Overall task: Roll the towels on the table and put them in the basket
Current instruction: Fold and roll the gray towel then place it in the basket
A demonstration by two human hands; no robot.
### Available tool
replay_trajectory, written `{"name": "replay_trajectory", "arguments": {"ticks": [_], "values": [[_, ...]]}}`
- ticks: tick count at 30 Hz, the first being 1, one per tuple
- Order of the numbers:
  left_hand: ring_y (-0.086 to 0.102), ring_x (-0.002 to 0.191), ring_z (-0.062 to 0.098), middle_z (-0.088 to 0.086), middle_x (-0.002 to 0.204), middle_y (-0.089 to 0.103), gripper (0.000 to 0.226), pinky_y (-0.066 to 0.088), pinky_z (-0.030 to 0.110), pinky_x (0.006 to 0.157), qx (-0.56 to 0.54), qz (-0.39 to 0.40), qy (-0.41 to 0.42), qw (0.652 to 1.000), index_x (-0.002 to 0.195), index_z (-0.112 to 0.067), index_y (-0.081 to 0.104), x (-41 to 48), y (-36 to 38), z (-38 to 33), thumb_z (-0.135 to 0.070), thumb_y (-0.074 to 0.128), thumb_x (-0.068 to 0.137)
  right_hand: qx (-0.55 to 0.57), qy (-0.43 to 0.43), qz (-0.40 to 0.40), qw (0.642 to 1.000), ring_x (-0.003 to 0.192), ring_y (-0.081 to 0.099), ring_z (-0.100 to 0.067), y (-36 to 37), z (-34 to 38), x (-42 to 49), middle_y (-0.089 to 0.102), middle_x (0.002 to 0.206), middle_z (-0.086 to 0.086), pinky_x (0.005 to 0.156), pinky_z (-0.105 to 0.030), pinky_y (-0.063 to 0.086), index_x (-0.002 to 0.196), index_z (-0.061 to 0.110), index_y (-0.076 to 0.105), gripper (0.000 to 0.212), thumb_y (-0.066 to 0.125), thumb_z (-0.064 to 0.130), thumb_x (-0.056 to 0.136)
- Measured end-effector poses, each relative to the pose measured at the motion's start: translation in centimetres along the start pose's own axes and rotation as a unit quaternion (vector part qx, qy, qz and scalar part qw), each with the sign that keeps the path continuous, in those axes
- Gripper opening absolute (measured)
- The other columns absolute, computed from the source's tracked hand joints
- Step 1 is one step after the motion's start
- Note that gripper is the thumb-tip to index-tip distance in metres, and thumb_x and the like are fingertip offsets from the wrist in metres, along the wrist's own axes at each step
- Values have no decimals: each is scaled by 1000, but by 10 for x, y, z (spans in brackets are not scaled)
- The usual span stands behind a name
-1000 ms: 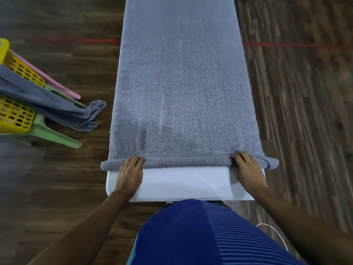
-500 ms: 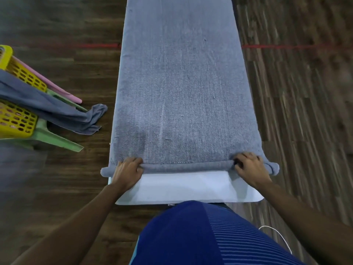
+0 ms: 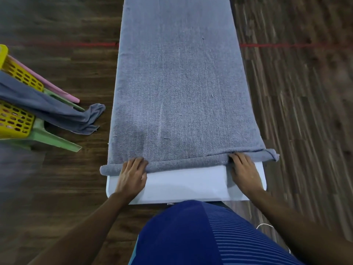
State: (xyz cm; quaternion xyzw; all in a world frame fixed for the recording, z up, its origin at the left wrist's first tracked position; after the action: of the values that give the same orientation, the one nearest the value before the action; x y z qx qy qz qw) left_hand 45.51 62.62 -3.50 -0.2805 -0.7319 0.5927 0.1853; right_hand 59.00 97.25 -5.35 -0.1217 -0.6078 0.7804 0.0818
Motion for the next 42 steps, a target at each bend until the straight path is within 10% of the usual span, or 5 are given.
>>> {"name": "replay_trajectory", "arguments": {"ticks": [13,19,29,35,42], "values": [[61,81,29,7,88,68,24,49,40,75,-16,38,-45,998,92,-9,69,10,1,10,-12,51,76,0,40,43,998,98,59,-28,-8,-2,5,69,103,-1,88,-43,41,112,20,67,36,70,13,77],[60,72,22,0,76,66,34,42,39,84,-40,102,-84,990,73,-21,58,9,7,18,-34,27,81,-11,55,92,994,92,60,-23,-1,-11,-4,70,94,0,87,-40,35,94,21,69,48,29,44,79],[54,94,27,6,103,58,35,36,41,90,1,-27,-5,1000,105,-13,60,1,-5,-6,-16,44,74,25,19,-11,999,86,54,-34,-18,5,0,59,96,-10,72,-43,45,99,9,63,32,70,0,69],[57,103,29,8,113,63,43,47,44,85,4,26,-45,999,116,-9,63,2,9,1,-3,71,74,-17,26,12,999,101,53,-27,-14,-2,-1,64,108,-2,86,-41,39,108,20,63,33,71,11,77],[62,80,21,0,85,69,23,40,36,80,4,58,-60,997,85,-19,65,10,2,6,-25,42,81,-35,53,115,991,102,59,-24,-8,-11,14,71,103,-1,91,-39,31,106,25,69,28,53,34,85]]}}
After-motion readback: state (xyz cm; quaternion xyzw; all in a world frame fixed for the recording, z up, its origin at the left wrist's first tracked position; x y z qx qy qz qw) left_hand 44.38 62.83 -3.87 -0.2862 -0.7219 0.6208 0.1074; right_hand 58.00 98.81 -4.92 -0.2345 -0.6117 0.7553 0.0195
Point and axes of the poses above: each hand's wrist, its own x-axis towards the middle knuckle, its own y-axis out of the palm, z = x × y, the point moved 10 cm from there along x, towards the middle knuckle
